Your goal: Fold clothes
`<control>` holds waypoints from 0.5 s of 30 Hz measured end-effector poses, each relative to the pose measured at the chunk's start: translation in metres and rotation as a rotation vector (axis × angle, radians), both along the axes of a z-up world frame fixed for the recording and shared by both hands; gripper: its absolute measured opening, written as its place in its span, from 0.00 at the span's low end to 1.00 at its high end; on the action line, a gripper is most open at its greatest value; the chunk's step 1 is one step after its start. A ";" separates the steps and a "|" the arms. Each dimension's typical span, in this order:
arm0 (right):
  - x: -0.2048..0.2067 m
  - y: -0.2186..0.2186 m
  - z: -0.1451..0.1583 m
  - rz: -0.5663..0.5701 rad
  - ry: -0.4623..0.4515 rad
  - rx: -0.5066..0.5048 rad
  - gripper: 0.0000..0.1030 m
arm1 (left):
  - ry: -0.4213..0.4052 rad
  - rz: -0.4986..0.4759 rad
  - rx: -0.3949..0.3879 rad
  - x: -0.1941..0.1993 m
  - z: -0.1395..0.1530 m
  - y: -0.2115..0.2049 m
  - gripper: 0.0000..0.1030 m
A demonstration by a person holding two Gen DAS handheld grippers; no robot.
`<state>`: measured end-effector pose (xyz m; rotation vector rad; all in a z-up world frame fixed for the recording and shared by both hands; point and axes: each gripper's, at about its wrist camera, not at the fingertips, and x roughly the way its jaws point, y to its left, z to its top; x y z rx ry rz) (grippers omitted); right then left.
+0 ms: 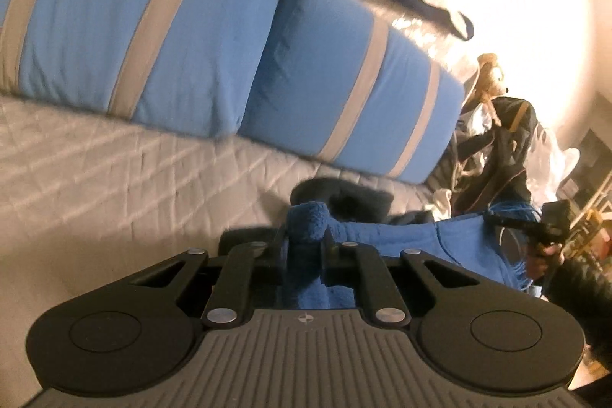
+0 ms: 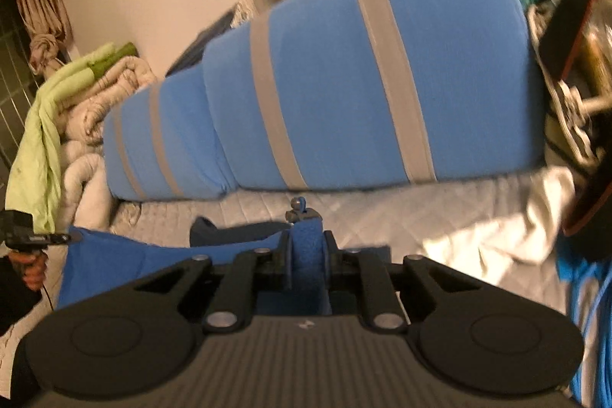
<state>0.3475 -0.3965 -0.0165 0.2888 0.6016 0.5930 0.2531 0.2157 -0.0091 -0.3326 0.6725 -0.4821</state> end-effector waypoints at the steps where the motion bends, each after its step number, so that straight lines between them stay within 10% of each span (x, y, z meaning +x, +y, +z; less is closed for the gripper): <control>1: 0.005 0.003 0.001 -0.005 -0.004 -0.007 0.15 | -0.010 0.004 0.008 0.001 0.002 0.000 0.13; 7: 0.038 0.031 -0.025 -0.057 0.098 -0.151 0.16 | 0.053 0.072 0.064 0.032 -0.022 -0.004 0.14; 12: 0.039 0.073 -0.013 -0.093 -0.001 -0.468 0.75 | 0.228 0.196 0.117 0.065 -0.056 -0.016 0.33; 15: 0.030 0.103 0.006 0.016 -0.068 -0.504 0.79 | 0.206 0.274 0.165 0.068 -0.041 -0.023 0.38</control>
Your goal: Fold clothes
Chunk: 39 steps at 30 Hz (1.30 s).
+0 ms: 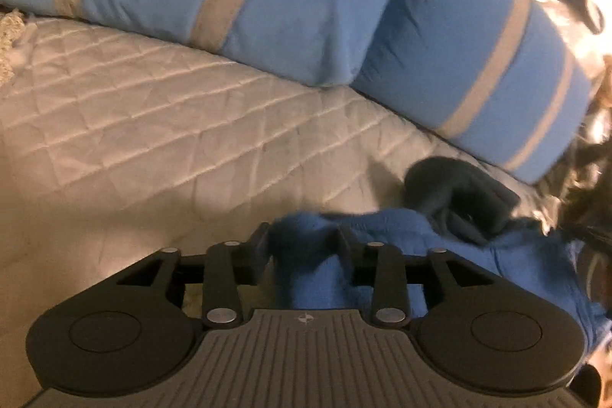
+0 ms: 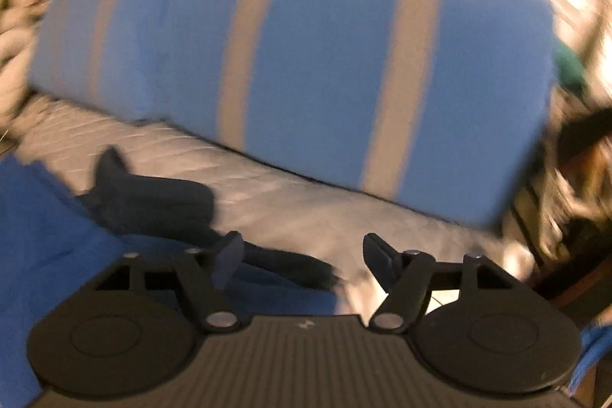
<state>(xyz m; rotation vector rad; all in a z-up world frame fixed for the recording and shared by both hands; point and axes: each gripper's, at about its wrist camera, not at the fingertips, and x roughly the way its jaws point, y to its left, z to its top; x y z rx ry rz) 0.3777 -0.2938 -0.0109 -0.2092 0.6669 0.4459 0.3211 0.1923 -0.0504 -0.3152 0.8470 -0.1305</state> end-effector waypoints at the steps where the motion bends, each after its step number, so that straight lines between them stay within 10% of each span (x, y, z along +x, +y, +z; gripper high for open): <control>1: -0.001 0.010 0.005 0.039 0.000 -0.008 0.82 | -0.020 0.018 0.024 0.000 0.007 -0.002 0.40; 5: 0.012 0.050 0.004 0.197 0.049 -0.008 0.83 | -0.119 -0.032 0.086 0.000 0.045 -0.023 0.69; 12: 0.074 0.068 -0.039 0.252 0.166 0.017 0.82 | -0.055 -0.383 0.124 0.053 0.032 -0.091 0.70; 20: 0.130 0.073 -0.085 0.212 0.385 0.238 0.78 | 0.127 -0.488 0.047 0.117 -0.030 -0.111 0.70; 25: 0.150 0.073 -0.110 0.140 0.499 0.368 0.36 | 0.240 -0.414 -0.154 0.150 -0.062 -0.106 0.70; 27: 0.148 0.070 -0.109 0.112 0.482 0.391 0.23 | 0.276 -0.368 -0.244 0.157 -0.074 -0.103 0.60; 29: 0.145 0.062 -0.103 0.092 0.450 0.421 0.19 | 0.288 -0.318 -0.340 0.161 -0.079 -0.097 0.10; 39: 0.145 0.074 -0.086 0.051 0.355 0.328 0.18 | 0.099 -0.367 -0.161 0.153 -0.026 -0.119 0.09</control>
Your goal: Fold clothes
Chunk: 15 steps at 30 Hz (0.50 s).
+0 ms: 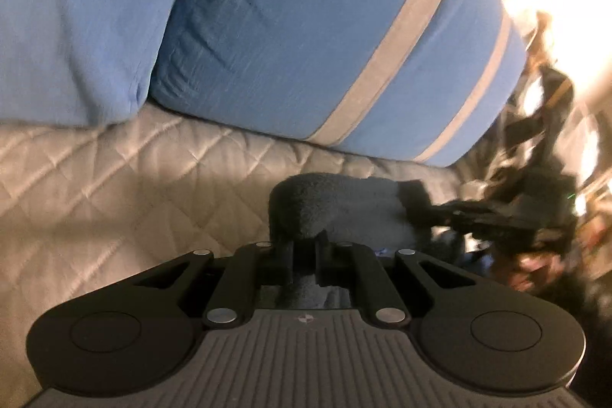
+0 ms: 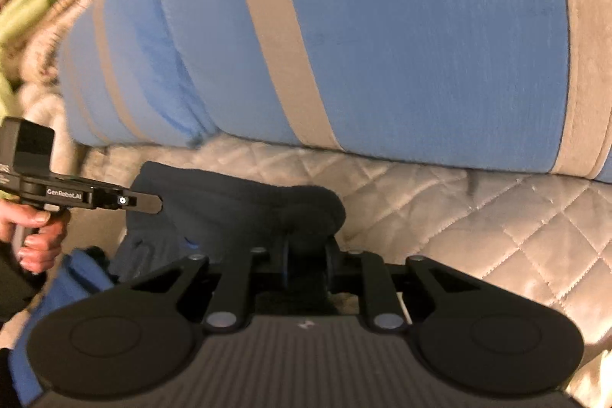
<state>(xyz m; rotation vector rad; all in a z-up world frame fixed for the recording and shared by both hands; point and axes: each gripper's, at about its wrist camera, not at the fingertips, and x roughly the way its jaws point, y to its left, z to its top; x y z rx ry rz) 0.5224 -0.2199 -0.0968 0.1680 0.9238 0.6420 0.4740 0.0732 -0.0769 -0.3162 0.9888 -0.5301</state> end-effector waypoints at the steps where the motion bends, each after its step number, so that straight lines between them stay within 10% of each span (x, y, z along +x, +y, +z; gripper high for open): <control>1: 0.001 0.005 -0.005 -0.007 0.008 -0.030 0.18 | 0.012 0.012 0.033 0.004 -0.005 -0.004 0.09; 5: 0.000 0.029 -0.013 -0.035 -0.026 -0.237 0.52 | 0.089 0.055 0.108 0.018 -0.035 -0.009 0.12; 9: -0.009 0.015 0.016 -0.078 -0.096 -0.245 0.79 | 0.147 0.103 0.134 0.028 -0.047 -0.002 0.44; 15: -0.040 -0.053 0.052 -0.056 -0.111 -0.193 0.92 | 0.093 0.119 0.142 0.005 -0.004 0.033 0.54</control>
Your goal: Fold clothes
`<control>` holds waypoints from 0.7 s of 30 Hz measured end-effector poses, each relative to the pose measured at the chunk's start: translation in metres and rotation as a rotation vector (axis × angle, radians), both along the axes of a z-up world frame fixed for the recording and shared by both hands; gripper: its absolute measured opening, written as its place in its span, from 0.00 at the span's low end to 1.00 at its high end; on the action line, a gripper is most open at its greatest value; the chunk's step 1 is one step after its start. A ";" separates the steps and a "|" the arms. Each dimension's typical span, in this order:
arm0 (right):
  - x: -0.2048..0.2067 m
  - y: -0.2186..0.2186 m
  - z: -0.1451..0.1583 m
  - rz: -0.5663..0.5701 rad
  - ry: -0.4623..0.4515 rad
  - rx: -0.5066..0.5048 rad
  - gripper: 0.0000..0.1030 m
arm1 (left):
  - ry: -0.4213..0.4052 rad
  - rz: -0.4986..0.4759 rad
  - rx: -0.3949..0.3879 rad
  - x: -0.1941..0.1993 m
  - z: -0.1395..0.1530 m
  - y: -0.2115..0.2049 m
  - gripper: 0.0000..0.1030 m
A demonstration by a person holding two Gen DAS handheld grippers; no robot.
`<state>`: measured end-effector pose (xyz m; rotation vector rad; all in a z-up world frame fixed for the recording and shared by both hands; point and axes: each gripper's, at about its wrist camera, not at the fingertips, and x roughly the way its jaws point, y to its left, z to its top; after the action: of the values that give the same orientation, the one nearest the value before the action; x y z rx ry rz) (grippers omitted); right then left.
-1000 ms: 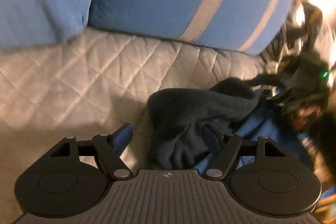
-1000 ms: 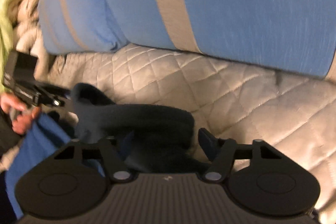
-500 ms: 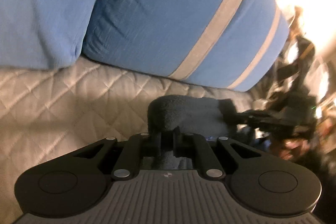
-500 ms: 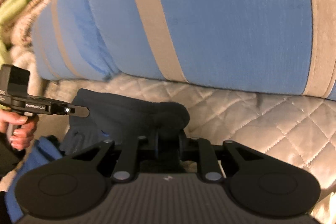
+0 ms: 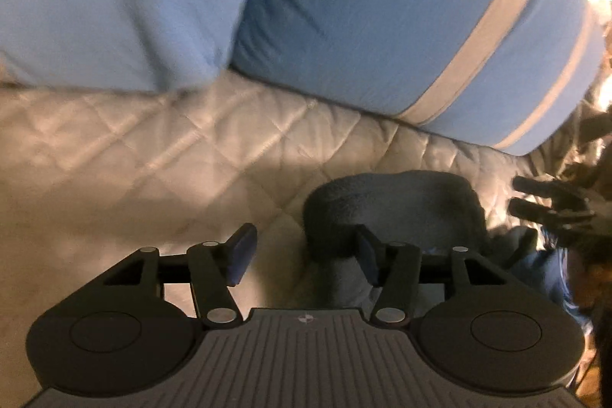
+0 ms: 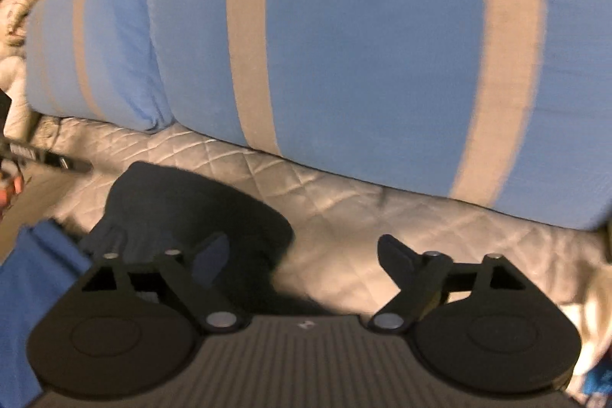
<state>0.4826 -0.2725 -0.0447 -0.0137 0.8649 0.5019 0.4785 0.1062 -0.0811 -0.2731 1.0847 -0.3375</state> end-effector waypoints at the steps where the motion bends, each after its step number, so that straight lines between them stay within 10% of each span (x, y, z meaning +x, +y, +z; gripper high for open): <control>1: -0.006 -0.013 0.004 -0.001 -0.002 0.012 0.93 | -0.025 0.011 0.006 -0.007 0.010 0.009 0.55; 9: -0.048 -0.117 -0.014 -0.156 0.109 0.233 0.93 | -0.182 0.113 -0.078 -0.098 0.065 0.091 0.74; 21: -0.074 -0.136 -0.061 -0.147 0.173 0.409 0.82 | -0.099 0.239 -0.306 -0.169 0.003 0.133 0.73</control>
<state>0.4090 -0.4090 -0.1057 0.4700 0.9106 0.5395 0.3092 0.2394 -0.0782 -0.6464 0.8902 -0.2987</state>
